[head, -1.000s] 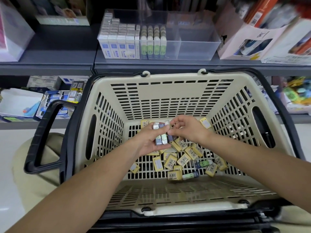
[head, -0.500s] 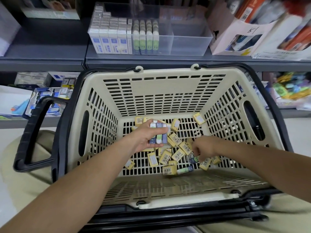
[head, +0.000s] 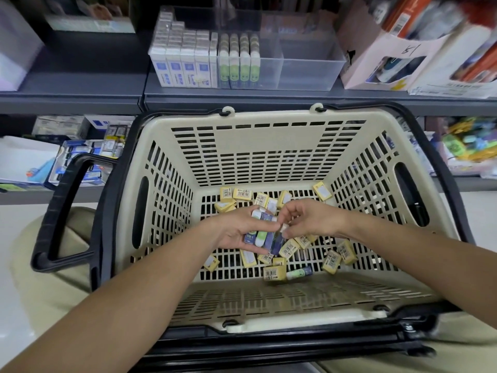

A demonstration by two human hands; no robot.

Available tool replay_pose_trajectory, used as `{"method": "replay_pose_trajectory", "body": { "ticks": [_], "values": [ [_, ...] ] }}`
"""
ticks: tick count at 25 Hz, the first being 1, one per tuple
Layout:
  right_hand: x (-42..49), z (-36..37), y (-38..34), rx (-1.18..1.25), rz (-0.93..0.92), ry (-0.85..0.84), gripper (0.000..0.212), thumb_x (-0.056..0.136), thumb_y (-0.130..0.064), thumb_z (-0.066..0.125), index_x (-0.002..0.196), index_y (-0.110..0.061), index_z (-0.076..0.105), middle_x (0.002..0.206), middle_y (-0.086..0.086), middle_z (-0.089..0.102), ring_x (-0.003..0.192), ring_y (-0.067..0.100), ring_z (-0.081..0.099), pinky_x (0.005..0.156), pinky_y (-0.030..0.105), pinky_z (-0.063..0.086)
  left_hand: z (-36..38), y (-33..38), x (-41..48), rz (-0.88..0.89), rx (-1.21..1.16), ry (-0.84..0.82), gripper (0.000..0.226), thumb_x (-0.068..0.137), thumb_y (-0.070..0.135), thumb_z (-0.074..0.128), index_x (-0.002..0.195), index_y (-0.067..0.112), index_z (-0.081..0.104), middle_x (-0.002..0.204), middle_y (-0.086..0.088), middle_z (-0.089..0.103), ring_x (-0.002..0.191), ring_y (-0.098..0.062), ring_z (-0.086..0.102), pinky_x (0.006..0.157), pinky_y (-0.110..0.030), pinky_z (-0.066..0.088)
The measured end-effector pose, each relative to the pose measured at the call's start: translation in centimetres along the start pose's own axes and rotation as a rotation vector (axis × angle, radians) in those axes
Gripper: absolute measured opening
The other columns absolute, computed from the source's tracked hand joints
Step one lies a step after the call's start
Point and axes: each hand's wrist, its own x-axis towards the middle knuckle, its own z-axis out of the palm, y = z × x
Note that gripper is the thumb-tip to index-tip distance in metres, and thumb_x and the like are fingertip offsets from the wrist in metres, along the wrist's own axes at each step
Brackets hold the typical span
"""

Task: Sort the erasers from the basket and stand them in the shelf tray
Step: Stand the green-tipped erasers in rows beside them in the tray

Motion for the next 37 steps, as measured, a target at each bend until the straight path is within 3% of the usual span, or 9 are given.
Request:
{"method": "replay_pose_trajectory", "body": {
  "ticks": [6,11,15,19,22,26,29,32,37],
  "values": [
    [0.3,-0.2,1.0,0.281,0.034,0.029,0.027,0.077,0.01,0.065,0.088,-0.009,0.05,0.08,0.007,0.065,0.07,0.015,0.067,0.064,0.02,0.054,-0.1,-0.1,0.4,0.048,0.097,0.085,0.043,0.071,0.003,0.078,0.108,0.013,0.058,0.084,-0.002,0.069,0.071,-0.013,0.068,0.058,-0.026,0.056],
    [0.6,-0.2,5.5,-0.641,0.248,-0.26,0.018,0.083,-0.012,0.065,0.101,-0.013,0.066,0.101,0.002,0.067,0.092,0.013,0.063,0.085,0.025,0.051,-0.5,0.0,0.3,0.055,0.051,0.158,0.062,0.07,0.004,0.079,0.124,0.013,0.048,0.089,-0.002,0.07,0.07,-0.013,0.07,0.058,-0.03,0.058],
    [0.7,1.3,7.3,-0.747,0.295,-0.313,0.026,0.079,-0.016,0.07,0.105,-0.014,0.068,0.106,0.001,0.067,0.088,0.01,0.057,0.073,0.018,0.044,-0.4,0.0,0.2,0.046,0.054,0.155,0.08,0.071,0.004,0.078,0.139,0.011,0.037,0.099,-0.005,0.069,0.073,-0.015,0.07,0.056,-0.028,0.056],
    [1.1,2.2,7.9,-0.773,0.259,-0.302,0.019,0.08,-0.022,0.07,0.096,-0.013,0.066,0.099,0.001,0.066,0.087,0.013,0.056,0.074,0.022,0.044,-0.3,0.3,-0.2,0.062,0.066,0.138,0.053,0.072,0.006,0.078,0.118,0.014,0.054,0.084,-0.001,0.073,0.072,-0.013,0.07,0.063,-0.034,0.06],
    [1.4,1.8,7.1,-0.703,0.275,-0.326,0.014,0.078,-0.013,0.07,0.087,-0.018,0.061,0.078,-0.008,0.058,0.074,0.01,0.054,0.062,0.021,0.045,-0.4,0.8,-0.5,0.057,-0.012,0.149,0.075,0.071,0.004,0.078,0.136,0.013,0.041,0.111,-0.009,0.067,0.094,-0.023,0.068,0.058,-0.037,0.059],
    [1.1,-1.3,4.5,-0.42,0.367,-0.313,0.02,0.084,-0.005,0.062,0.101,-0.015,0.063,0.091,0.001,0.064,0.077,0.009,0.06,0.065,0.018,0.05,-0.6,1.7,-1.2,0.111,-0.05,0.165,0.065,0.072,0.003,0.077,0.128,0.015,0.047,0.101,-0.009,0.07,0.082,-0.022,0.071,0.061,-0.043,0.059],
    [0.4,-3.2,1.3,-0.141,0.218,-0.159,0.016,0.083,-0.004,0.062,0.097,-0.014,0.06,0.098,0.013,0.067,0.075,0.009,0.063,0.067,0.019,0.051,-0.7,3.2,-1.9,0.228,-0.051,0.197,0.04,0.073,0.005,0.077,0.105,0.019,0.058,0.095,-0.005,0.07,0.078,-0.019,0.071,0.065,-0.039,0.059],
    [-0.1,-3.7,-1.9,0.16,0.031,-0.022,0.033,0.081,0.003,0.063,0.11,-0.009,0.052,0.096,0.014,0.071,0.081,0.015,0.07,0.068,0.02,0.054,-0.6,5.4,-3.0,0.359,0.011,0.248,0.038,0.074,0.005,0.076,0.102,0.023,0.057,0.092,-0.002,0.069,0.077,-0.017,0.07,0.065,-0.034,0.059],
    [-0.7,-5.3,-5.7,0.134,-0.25,0.182,0.011,0.083,-0.012,0.065,0.094,-0.013,0.063,0.086,0.006,0.069,0.079,0.014,0.066,0.077,0.024,0.053,-0.7,9.9,-5.3,0.623,0.042,0.333,0.036,0.073,0.004,0.076,0.097,0.026,0.06,0.087,-0.003,0.069,0.073,-0.018,0.07,0.061,-0.03,0.056]
  ]
}}
